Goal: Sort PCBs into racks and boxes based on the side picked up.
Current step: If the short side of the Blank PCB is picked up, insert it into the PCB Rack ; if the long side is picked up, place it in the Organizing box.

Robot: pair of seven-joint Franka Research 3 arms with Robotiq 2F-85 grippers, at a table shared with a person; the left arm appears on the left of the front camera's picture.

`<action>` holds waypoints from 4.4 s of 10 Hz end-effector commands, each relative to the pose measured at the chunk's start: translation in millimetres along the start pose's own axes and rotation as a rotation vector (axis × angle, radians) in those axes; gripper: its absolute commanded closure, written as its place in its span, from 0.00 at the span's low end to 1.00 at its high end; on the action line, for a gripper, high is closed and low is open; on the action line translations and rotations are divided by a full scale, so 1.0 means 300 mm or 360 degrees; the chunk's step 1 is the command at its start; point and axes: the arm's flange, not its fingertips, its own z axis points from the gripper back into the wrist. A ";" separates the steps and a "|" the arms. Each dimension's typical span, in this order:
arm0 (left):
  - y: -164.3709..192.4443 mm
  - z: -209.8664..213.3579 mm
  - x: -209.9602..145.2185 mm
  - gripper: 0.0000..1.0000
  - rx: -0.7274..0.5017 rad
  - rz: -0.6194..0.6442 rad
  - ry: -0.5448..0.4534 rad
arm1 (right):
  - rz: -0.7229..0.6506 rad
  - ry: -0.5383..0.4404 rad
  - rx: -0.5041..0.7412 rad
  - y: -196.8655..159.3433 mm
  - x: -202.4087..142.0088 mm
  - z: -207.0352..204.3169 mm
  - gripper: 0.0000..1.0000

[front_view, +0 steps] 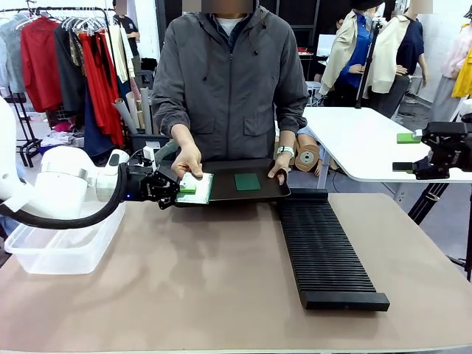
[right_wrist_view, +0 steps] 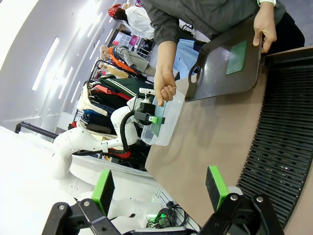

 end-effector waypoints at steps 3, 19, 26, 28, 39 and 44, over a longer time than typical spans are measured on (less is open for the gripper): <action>-0.007 -0.006 -0.002 1.00 -0.0007 -0.0019 0.0005 | 0.0007 -0.0004 0.0008 0.006 0.002 -0.001 0.00; -0.025 0.011 0.011 1.00 0.0021 0.0006 0.0005 | 0.0007 -0.0004 0.0008 0.006 0.002 -0.001 0.00; -0.179 0.299 0.152 1.00 0.0530 -0.0036 0.0143 | 0.0007 -0.0004 0.0008 0.006 0.002 -0.001 0.00; -0.228 0.431 0.202 1.00 0.0676 -0.0064 0.0087 | 0.0007 -0.0004 0.0008 0.006 0.002 -0.001 0.00; -0.384 0.800 0.174 1.00 0.1707 -0.0184 0.0233 | 0.0007 -0.0004 0.0008 0.006 0.002 -0.001 0.00; -0.265 0.778 0.133 1.00 0.1834 -0.0093 0.0232 | 0.0007 -0.0004 0.0008 0.006 0.002 -0.001 0.00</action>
